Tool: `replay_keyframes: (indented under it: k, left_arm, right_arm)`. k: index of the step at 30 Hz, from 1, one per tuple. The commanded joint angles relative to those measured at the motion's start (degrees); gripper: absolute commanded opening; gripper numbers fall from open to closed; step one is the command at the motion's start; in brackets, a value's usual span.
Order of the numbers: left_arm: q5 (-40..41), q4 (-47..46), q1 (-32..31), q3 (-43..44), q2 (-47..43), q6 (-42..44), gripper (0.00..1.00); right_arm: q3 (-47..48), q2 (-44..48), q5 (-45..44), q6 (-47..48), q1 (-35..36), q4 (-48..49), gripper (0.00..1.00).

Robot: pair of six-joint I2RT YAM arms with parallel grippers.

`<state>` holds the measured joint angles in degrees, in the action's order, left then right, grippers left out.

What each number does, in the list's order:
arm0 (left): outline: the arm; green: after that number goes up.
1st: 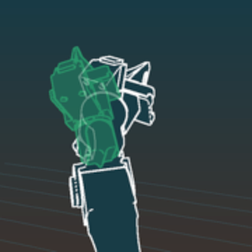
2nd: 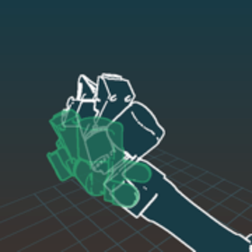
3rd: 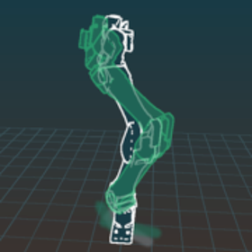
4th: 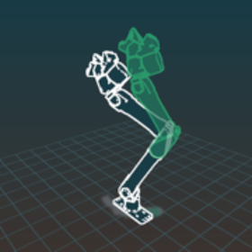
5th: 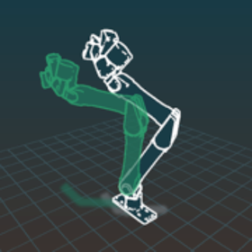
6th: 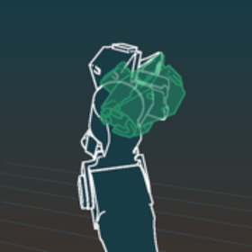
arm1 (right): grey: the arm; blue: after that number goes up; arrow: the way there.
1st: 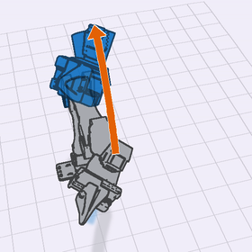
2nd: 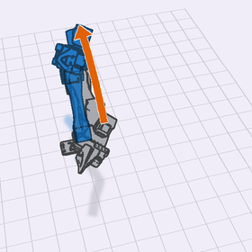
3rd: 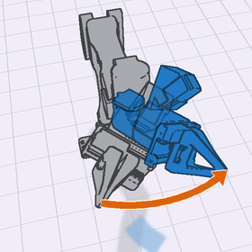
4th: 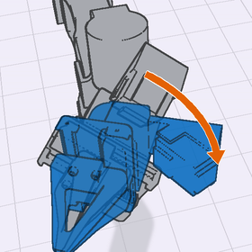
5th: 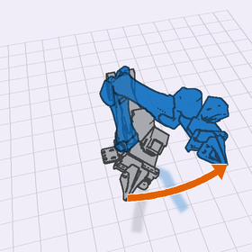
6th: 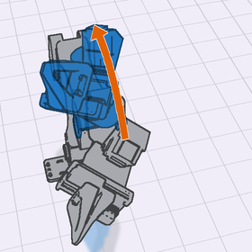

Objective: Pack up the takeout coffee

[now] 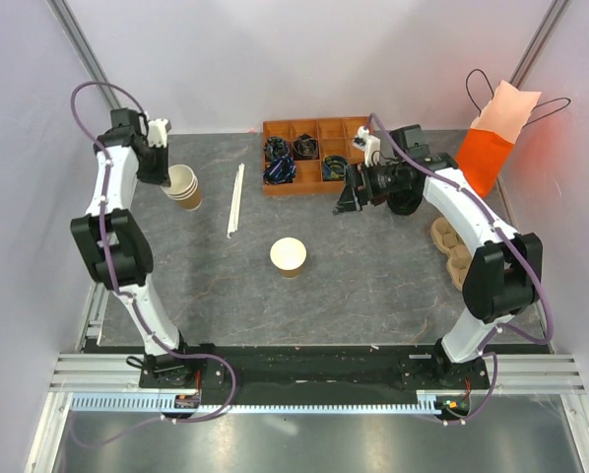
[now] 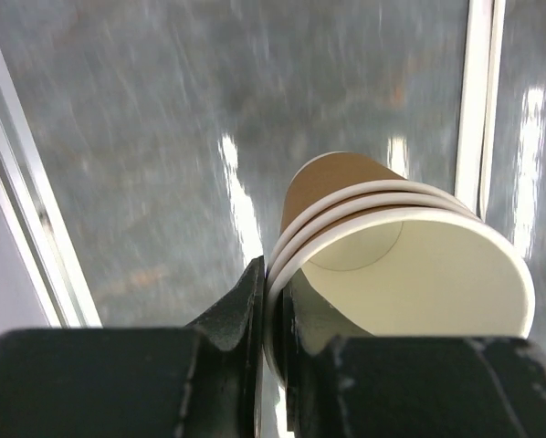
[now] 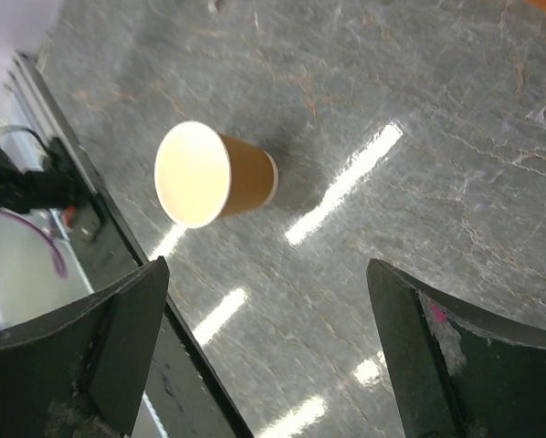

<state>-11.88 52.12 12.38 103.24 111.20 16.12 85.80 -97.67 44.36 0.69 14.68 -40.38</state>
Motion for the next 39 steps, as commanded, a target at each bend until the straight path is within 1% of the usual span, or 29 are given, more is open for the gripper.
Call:
replay_keyframes:
  k: [1,2,5,9,15,17,18,19,20,21,22,24,25,30,33,34,35,36,37,38,39]
  left_arm:
    - [3.61,1.14,-1.83,12.05,9.53,-4.87,0.02]
    - [5.01,1.67,-2.53,15.29,10.96,-4.87,0.02]
    - [5.90,2.72,-3.15,19.09,14.74,-5.22,0.02]
    - [6.25,2.64,-3.33,20.33,16.51,-5.66,0.02]
    - [7.13,2.81,-3.42,20.77,17.74,-5.31,0.05]
    - [6.96,3.08,-3.50,21.21,17.91,-5.13,0.10]
    - [6.96,3.60,-3.42,21.47,18.09,-4.87,0.15]
    - [6.87,3.95,-3.33,21.74,18.09,-4.78,0.25]
    - [6.70,4.30,-3.42,22.52,18.09,-4.87,0.28]
    - [6.43,5.09,-3.33,22.97,17.92,-4.78,0.34]
    - [6.08,5.45,-3.33,23.40,17.74,-4.87,0.43]
    - [4.94,6.85,-3.33,25.16,17.22,-4.78,0.50]
    - [4.67,7.20,-3.33,25.78,16.78,-4.69,0.57]
    - [3.27,9.84,-3.07,28.51,13.35,-4.87,0.64]
    - [-1.03,11.25,-2.71,28.60,8.26,-5.40,0.70]
    - [-4.43,11.95,-2.71,27.99,4.77,-5.40,0.72]
    - [-6.47,12.39,-2.71,27.37,3.08,-5.05,0.73]
    - [-8.40,12.74,-2.71,26.58,0.89,-4.70,0.78]
    - [-11.82,12.83,-2.71,24.31,-1.05,-4.43,0.90]
    - [-13.33,12.92,-2.80,22.81,-5.16,-4.52,0.90]
    - [-15.69,12.83,-2.71,19.92,-7.03,-4.43,0.91]
  right_arm:
    - [0.95,0.99,-5.41,7.48,2.46,-4.34,0.98]
    - [1.04,1.16,-6.12,8.27,2.81,-4.79,0.98]
    - [0.86,1.51,-7.53,9.86,3.78,-6.02,0.98]
    - [1.30,1.34,-8.32,10.39,4.66,-6.81,0.98]
    - [2.26,0.37,-8.85,10.56,6.50,-7.34,0.98]
    - [2.62,0.02,-9.38,10.91,7.47,-7.52,0.98]
    - [3.05,-0.07,-10.07,10.91,7.91,-7.87,0.98]
    - [3.32,-0.24,-10.43,11.09,8.35,-8.05,0.98]
    - [3.58,-0.59,-10.78,11.26,9.22,-8.22,0.98]
    - [3.93,-0.77,-11.39,11.44,9.66,-8.40,0.98]
    - [4.02,-0.86,-11.66,11.53,10.10,-8.49,0.98]
    - [4.46,-1.12,-12.28,11.79,11.68,-8.57,0.98]
    - [4.64,-1.30,-13.06,11.79,12.21,-8.49,0.98]
    - [6.22,-3.14,-14.65,12.05,16.17,-8.93,0.94]
    - [6.83,-4.37,-16.40,12.14,18.80,-8.93,0.89]
    - [7.01,-5.24,-17.19,12.14,19.42,-8.93,0.88]
    - [7.27,-5.69,-17.72,12.14,20.73,-8.84,0.85]
    - [7.36,-6.13,-18.51,12.06,21.35,-8.58,0.82]
    - [7.45,-7.09,-19.82,11.27,21.97,-8.23,0.76]
    - [7.71,-7.71,-21.49,10.83,22.84,-7.35,0.74]
    - [8.06,-8.93,-22.03,10.04,23.03,-7.08,0.72]
